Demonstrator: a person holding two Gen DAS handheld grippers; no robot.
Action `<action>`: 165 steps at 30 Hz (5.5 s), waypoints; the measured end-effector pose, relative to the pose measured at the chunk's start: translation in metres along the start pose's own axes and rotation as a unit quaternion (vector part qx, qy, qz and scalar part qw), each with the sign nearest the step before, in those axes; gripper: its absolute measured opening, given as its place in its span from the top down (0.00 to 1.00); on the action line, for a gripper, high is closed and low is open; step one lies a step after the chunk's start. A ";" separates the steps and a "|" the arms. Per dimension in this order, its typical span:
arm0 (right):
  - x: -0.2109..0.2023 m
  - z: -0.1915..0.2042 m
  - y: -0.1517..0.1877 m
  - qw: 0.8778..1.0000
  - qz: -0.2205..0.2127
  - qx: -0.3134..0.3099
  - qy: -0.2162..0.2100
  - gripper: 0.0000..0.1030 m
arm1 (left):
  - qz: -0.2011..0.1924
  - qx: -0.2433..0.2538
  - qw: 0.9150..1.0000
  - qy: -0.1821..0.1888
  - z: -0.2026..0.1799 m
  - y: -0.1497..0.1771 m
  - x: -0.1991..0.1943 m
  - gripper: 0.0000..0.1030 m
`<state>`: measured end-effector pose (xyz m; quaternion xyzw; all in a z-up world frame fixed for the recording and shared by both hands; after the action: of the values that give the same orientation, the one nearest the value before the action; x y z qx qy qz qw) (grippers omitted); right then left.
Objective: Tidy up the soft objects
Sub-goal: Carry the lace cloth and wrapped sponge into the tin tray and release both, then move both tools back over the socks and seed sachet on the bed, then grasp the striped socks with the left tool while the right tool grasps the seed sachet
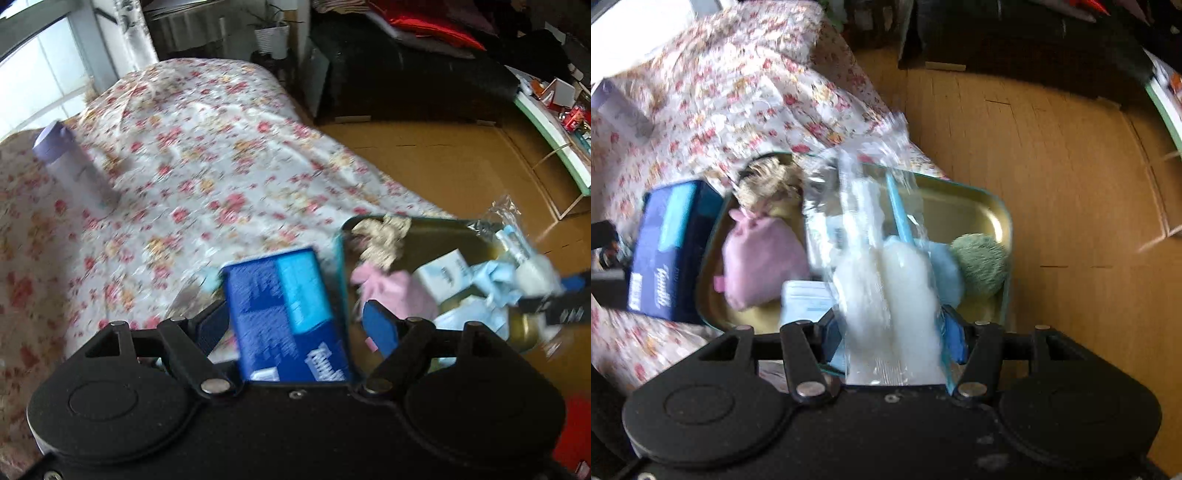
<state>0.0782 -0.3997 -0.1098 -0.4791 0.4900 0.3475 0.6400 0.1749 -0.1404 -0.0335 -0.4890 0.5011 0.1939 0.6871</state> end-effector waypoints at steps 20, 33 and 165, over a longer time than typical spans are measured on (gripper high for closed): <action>0.024 -0.018 -0.003 0.999 0.015 -0.014 0.032 0.40 | 0.005 -0.022 0.999 -0.022 0.033 0.047 0.004 0.27; 0.012 -0.036 0.012 0.999 0.008 0.006 0.048 0.39 | 0.000 -0.044 0.998 -0.046 0.056 0.058 -0.004 0.26; 0.106 0.397 -0.155 0.971 -0.008 -0.234 -0.042 0.35 | 0.017 -0.272 0.961 -0.040 0.262 0.073 0.124 0.34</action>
<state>0.3664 -0.0701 -0.1453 -0.6044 0.3644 0.4670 0.5328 0.3026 0.0918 -0.1721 -0.6405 0.4100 0.3540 0.5444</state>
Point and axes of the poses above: each gripper's, at about its wrist camera, not at the fingertips, and x roughly the way its jaws point, z to its left, y to its underside, the point moved 10 cm from there along x, roughly the way its jaws point, and after that the axes turned 1 degree about x, right-handed, at the moved point
